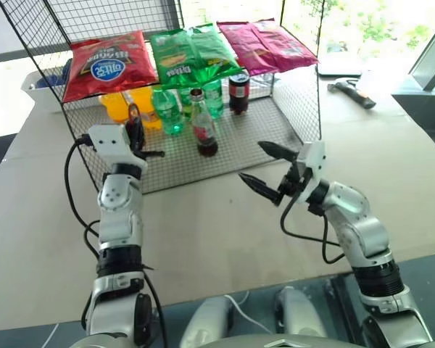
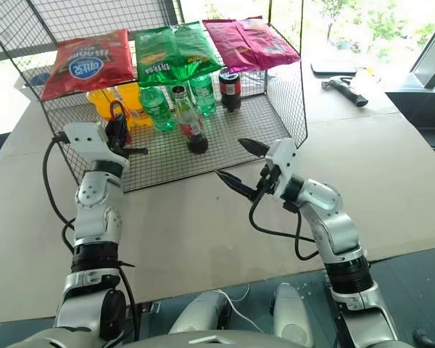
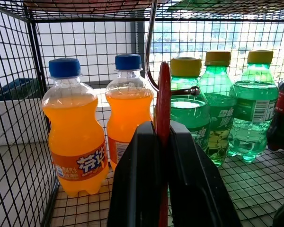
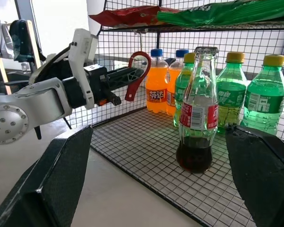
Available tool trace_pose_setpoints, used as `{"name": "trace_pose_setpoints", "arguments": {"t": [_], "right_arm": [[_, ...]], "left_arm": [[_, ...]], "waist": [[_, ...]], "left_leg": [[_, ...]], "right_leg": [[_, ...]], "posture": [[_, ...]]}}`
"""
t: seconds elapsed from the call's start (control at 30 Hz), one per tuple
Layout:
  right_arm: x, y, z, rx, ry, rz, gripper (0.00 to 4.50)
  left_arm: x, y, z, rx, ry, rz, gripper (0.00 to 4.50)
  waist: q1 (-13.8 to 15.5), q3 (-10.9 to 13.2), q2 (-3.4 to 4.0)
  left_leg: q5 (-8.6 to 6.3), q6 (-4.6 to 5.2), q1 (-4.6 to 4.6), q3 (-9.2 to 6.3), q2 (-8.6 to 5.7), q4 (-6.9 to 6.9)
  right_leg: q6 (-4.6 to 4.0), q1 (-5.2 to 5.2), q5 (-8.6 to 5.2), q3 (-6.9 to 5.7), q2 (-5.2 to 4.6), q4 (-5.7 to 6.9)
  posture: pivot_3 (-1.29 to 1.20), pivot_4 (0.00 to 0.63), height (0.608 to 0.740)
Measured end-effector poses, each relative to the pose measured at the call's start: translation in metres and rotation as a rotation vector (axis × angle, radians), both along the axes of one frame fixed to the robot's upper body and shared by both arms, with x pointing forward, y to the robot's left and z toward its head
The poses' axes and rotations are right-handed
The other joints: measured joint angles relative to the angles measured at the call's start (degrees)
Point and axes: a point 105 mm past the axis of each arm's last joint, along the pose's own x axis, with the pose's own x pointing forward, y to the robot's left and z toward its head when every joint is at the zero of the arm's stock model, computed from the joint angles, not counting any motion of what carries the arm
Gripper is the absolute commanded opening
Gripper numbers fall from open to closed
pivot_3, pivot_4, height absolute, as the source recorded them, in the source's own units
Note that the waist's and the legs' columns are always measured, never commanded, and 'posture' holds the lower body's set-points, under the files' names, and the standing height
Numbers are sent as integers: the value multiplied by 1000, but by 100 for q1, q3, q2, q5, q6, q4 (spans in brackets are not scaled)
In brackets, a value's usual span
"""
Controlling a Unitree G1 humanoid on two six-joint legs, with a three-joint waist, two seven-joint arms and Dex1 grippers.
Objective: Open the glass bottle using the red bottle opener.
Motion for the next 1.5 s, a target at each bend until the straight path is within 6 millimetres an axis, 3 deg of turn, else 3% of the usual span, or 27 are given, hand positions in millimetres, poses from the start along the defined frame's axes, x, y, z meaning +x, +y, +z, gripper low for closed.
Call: {"name": "trace_pose_setpoints", "arguments": {"t": [0.3,0.6,0.8,0.9,1.07,1.17,1.5], "right_arm": [[0,-2,-4,-19,7,-7,4500],[6,-4,-9,-47,35,-23,4500],[18,-8,-14,-122,186,-34,4500],[15,-12,-19,-203,332,42,4500],[3,-5,-12,-276,471,214,4500],[-7,2,13,-279,520,346,4500],[-18,14,17,-199,739,451,4500]], "left_arm": [[-20,-37,29,-246,-147,-257,159],[-33,-59,2,-389,-25,-437,159],[-50,-93,5,-558,40,-757,159],[-65,-113,7,-646,83,-975,159],[-83,-138,4,-630,182,-1195,159],[-88,-149,2,-632,200,-1261,159],[-92,-165,7,-657,111,-1315,159]], "waist": [[-12,1,-5],[3,2,-5],[0,2,-5],[-2,3,-6],[-19,7,-1],[-4,6,-4],[36,5,-5]], "left_leg": [[0,0,-1,1,1,1],[0,0,-1,1,0,2],[0,1,-1,1,0,1],[-1,2,-2,0,0,1],[-1,3,-2,7,2,-1],[-1,3,-2,2,2,-1],[-4,6,-21,-2,0,-1]], "right_leg": [[0,0,0,2,0,0],[0,1,0,2,0,0],[-1,0,-1,3,0,-2],[-2,1,-1,4,0,-4],[-2,0,-1,9,2,-4],[-3,1,-1,5,3,-5],[-3,-10,-1,0,-5,-21]], "posture": [[0,150,739],[0,150,739],[0,150,739],[0,150,739],[0,150,739],[0,150,739],[0,150,739]]}}
